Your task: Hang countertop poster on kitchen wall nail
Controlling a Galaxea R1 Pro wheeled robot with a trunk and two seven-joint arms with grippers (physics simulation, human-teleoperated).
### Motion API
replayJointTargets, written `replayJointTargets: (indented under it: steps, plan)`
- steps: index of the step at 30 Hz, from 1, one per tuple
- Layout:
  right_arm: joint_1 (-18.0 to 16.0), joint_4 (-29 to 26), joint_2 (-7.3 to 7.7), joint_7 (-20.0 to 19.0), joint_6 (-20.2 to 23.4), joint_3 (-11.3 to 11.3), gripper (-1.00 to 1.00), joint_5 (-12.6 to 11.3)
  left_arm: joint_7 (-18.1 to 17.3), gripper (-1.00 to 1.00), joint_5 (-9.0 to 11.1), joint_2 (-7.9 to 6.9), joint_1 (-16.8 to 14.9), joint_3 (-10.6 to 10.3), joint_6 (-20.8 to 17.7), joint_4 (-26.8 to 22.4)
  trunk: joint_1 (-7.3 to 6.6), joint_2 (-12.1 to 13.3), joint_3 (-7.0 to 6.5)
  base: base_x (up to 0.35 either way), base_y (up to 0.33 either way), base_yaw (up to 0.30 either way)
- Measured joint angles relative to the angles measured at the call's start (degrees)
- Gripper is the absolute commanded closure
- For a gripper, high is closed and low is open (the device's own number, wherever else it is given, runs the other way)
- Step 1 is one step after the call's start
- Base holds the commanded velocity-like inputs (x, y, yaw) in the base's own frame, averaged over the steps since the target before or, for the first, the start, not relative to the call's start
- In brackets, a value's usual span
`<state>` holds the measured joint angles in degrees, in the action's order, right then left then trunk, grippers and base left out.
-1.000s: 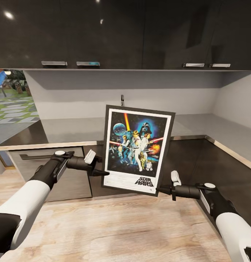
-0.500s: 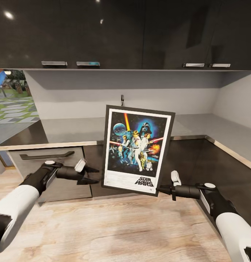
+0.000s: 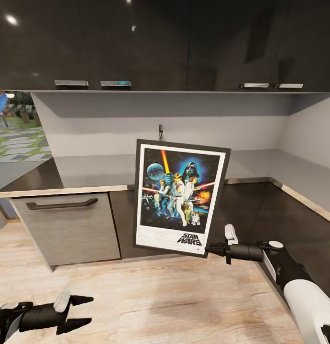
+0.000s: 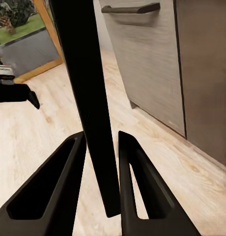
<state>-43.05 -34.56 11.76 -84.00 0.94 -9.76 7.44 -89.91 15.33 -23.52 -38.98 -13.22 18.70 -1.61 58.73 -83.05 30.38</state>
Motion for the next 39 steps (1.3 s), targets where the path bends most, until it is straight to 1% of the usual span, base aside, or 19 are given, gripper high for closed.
replayJointTargets:
  steps: [1,3,4,7,8,9,10,15,17,21,22,24,25,27,29,30,33,35,39]
  plan:
    - [0.1,0.0,0.00,0.0,-0.4,0.0,1.00,0.0,0.0,-1.00,1.5,-0.06,1.2,0.4,0.4,0.0,0.00,0.0,-0.01,0.000,0.000,0.000]
    - [0.3,0.1,-0.04,0.0,-1.1,0.0,1.00,0.0,0.0,-1.00,6.4,-0.20,5.2,0.1,1.3,0.1,0.00,0.0,0.00,0.000,0.000,0.000]
    - [0.3,0.1,-0.05,0.0,-1.2,0.0,1.00,0.0,0.0,-1.00,7.5,-0.20,6.2,0.4,1.5,0.1,0.00,0.0,-0.01,0.000,0.000,0.000]
    - [0.5,0.1,-0.08,0.0,-1.5,-0.1,1.00,-0.1,0.0,-1.00,12.5,-0.06,11.2,0.2,2.3,0.2,0.00,0.0,0.00,0.000,0.000,0.000]
    - [0.5,0.1,-0.08,0.0,-1.6,-0.1,1.00,-0.1,0.2,-1.00,13.5,-0.03,11.8,0.5,2.4,0.2,0.00,0.0,-0.01,0.000,0.000,0.000]
    - [0.6,0.1,-0.09,-0.2,-1.6,-0.1,1.00,-0.1,2.2,-1.00,15.4,0.08,13.0,0.4,2.6,0.2,0.00,0.0,-0.01,0.000,0.000,0.000]
    - [0.7,0.1,-0.09,-0.7,-1.6,-0.1,1.00,-0.1,3.1,-1.00,16.3,0.14,13.5,0.5,2.7,0.1,0.00,0.0,-0.01,0.000,0.000,0.000]
    - [0.7,0.0,-0.05,-2.7,-1.6,-0.2,1.00,-0.3,4.2,-1.00,17.5,0.49,14.2,0.2,2.6,-0.5,0.00,0.0,-0.01,0.000,0.000,0.000]
    - [0.7,-0.1,0.01,-3.3,-1.6,-0.3,1.00,-2.1,4.5,-1.00,17.7,1.58,14.3,0.0,2.1,-2.4,0.00,0.0,-0.01,0.000,0.000,0.000]
    - [0.7,-0.2,0.03,-3.6,-1.5,-0.4,1.00,-4.0,4.6,-1.00,17.8,2.27,14.3,0.0,-1.5,-7.2,0.00,0.0,-0.01,0.000,0.000,0.000]
    - [0.7,-0.2,0.04,-3.7,-1.5,-0.5,1.00,-4.7,5.1,-1.00,17.8,2.37,14.4,0.3,-8.6,-14.0,0.00,0.0,-0.01,0.000,0.000,0.000]
    - [0.7,-0.2,0.04,-3.7,-1.5,-0.5,1.00,-5.0,6.3,-1.00,17.7,2.22,14.4,1.1,-13.8,-22.7,0.00,0.0,-0.02,0.000,0.000,0.000]
    - [0.7,-0.2,0.05,-3.7,-1.5,-0.5,1.00,-5.1,8.8,-1.00,17.6,1.69,14.4,1.8,-18.3,-29.7,0.00,0.0,-0.02,0.000,0.000,0.000]
    - [0.7,-0.2,0.06,-3.7,-1.5,-0.5,1.00,-5.3,13.3,-1.00,17.6,0.62,14.4,2.6,-24.1,-39.5,0.00,0.0,-0.02,0.000,0.000,0.000]
    - [0.7,-0.3,0.13,-3.7,-1.5,-0.5,1.00,-5.4,16.5,-1.00,17.7,-0.15,15.9,3.1,-28.2,-45.3,0.00,0.0,-0.01,0.000,0.000,0.000]
    - [0.7,-0.3,0.15,-3.7,-1.5,-0.5,1.00,-5.4,16.8,-1.00,17.7,-0.21,16.6,3.1,-27.9,-45.7,0.00,0.0,-0.01,0.000,0.000,0.000]
    - [0.7,-0.3,0.16,-3.7,-1.5,-0.5,1.00,-5.4,17.7,-1.00,17.8,-0.33,22.4,3.2,-22.0,-47.1,0.00,0.0,0.00,0.000,0.000,0.000]
    - [0.7,-0.3,0.15,-3.7,-1.5,-0.5,1.00,-5.4,18.0,-1.00,17.7,-0.35,25.1,3.2,-19.8,-47.1,0.00,0.0,-0.01,0.000,0.000,0.000]
    - [0.7,-0.3,0.14,-3.6,-1.5,-0.5,1.00,-5.4,18.3,-1.00,17.6,-0.06,26.2,3.1,-18.8,-45.6,0.00,0.0,-0.01,0.000,0.000,0.000]
